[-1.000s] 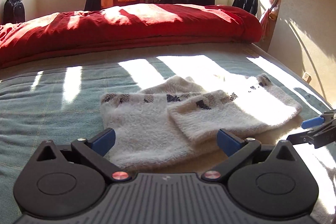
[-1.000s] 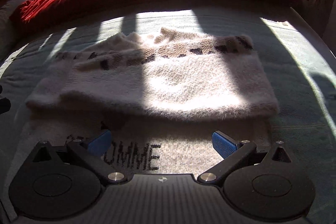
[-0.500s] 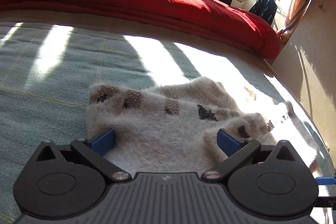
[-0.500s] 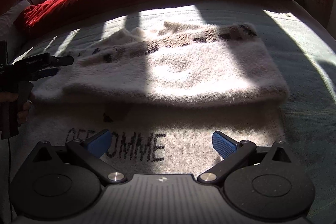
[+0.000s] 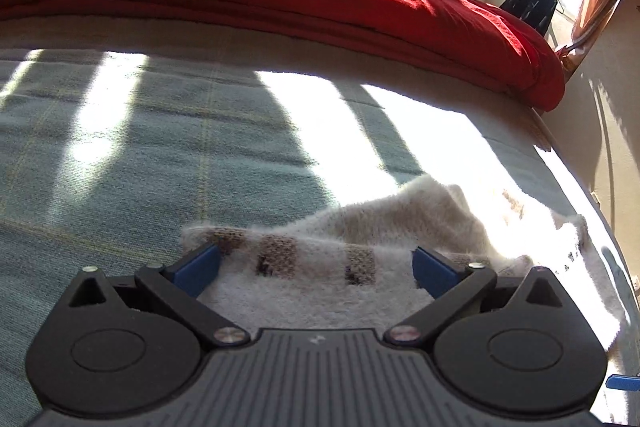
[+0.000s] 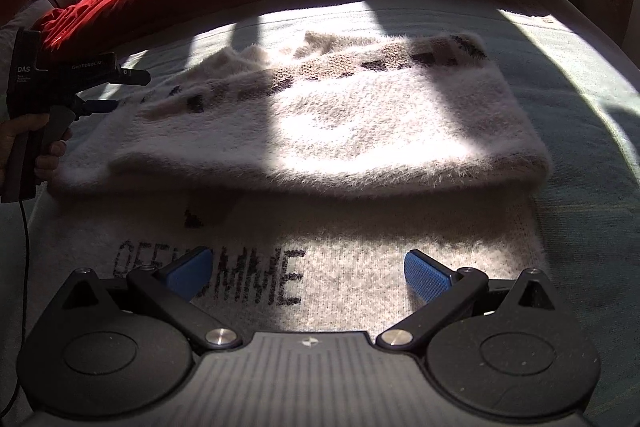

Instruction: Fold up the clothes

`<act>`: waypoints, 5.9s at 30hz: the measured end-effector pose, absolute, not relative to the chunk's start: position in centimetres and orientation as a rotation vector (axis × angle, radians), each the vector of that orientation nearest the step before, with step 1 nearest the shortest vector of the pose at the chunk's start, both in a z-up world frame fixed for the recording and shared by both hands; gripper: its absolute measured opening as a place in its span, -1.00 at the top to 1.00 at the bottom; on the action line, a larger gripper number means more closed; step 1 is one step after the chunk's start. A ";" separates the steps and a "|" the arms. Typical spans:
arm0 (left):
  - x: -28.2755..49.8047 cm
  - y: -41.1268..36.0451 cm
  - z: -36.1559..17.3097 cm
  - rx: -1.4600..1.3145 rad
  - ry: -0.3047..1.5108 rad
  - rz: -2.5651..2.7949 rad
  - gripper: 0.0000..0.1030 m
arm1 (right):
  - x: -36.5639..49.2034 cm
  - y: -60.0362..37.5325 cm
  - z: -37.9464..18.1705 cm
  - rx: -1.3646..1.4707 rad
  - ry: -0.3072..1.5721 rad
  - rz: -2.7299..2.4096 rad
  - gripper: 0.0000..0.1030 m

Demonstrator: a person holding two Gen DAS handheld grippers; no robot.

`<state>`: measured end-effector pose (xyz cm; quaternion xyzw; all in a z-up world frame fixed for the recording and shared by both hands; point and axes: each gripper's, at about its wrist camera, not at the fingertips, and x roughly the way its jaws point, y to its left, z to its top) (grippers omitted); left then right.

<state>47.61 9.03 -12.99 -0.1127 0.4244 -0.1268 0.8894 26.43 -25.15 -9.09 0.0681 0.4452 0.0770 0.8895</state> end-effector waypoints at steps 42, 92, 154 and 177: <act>23.2 -1.1 -13.1 0.088 1.031 -0.307 -0.99 | 20.1 -26.5 -12.2 -0.080 0.946 0.180 -1.00; 10.9 -8.0 -13.2 0.218 1.040 -0.305 -0.99 | 9.8 -28.0 -12.3 -0.080 0.970 0.246 -1.00; 4.6 -9.3 -11.2 0.773 0.728 -0.593 -0.98 | 9.5 -23.2 -6.8 -0.627 0.962 0.752 -1.00; 1.4 -11.5 -13.7 1.086 0.442 -0.503 -1.00 | 7.5 -21.6 -8.2 -0.525 0.964 0.768 -1.00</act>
